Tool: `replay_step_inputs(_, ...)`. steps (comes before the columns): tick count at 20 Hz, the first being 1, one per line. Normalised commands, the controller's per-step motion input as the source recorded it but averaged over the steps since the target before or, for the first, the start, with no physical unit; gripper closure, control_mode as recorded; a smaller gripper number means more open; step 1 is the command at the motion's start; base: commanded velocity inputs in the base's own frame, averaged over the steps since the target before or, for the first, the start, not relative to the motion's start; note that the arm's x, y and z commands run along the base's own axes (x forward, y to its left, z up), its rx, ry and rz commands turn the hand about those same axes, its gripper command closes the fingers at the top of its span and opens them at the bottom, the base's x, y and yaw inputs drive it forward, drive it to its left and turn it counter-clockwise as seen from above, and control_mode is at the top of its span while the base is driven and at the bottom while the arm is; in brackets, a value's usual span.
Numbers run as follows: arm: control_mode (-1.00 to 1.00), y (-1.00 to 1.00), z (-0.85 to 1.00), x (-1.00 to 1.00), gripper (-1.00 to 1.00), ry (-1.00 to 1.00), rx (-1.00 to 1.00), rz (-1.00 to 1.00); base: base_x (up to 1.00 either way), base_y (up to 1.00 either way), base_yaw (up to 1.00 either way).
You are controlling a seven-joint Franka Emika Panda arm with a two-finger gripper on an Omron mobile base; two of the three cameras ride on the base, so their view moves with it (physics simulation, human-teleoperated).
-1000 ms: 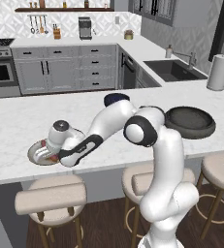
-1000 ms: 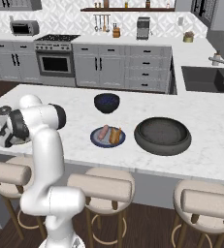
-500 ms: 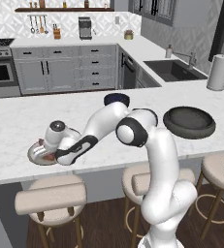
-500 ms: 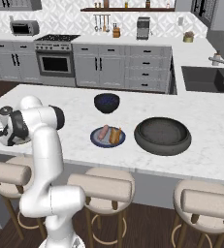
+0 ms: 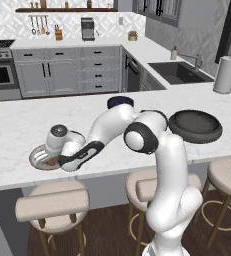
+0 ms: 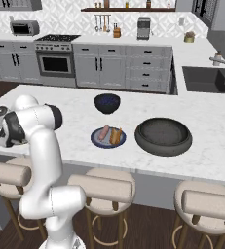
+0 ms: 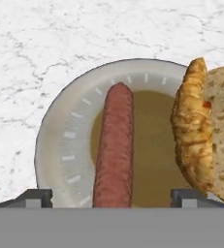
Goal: Place one bun and one sausage from the bowl on each plate.
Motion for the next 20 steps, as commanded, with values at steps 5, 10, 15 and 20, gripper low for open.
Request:
replay_step_inputs(5,-1.00,-0.62,0.55,-1.00,-1.00,-0.06,0.03,-0.03,0.00,0.00,0.00)
replay_step_inputs(10,-1.00,-0.95,0.92,-0.92,-1.00,-0.01,0.09,-0.04,0.00,0.00,0.00)
replay_step_inputs(15,-1.00,-0.99,1.00,-0.31,-1.00,0.00,0.09,-0.03,0.00,0.00,0.00)
replay_step_inputs(20,-1.00,-0.88,1.00,-0.09,-1.00,0.00,0.09,0.00,0.00,0.00,0.00)
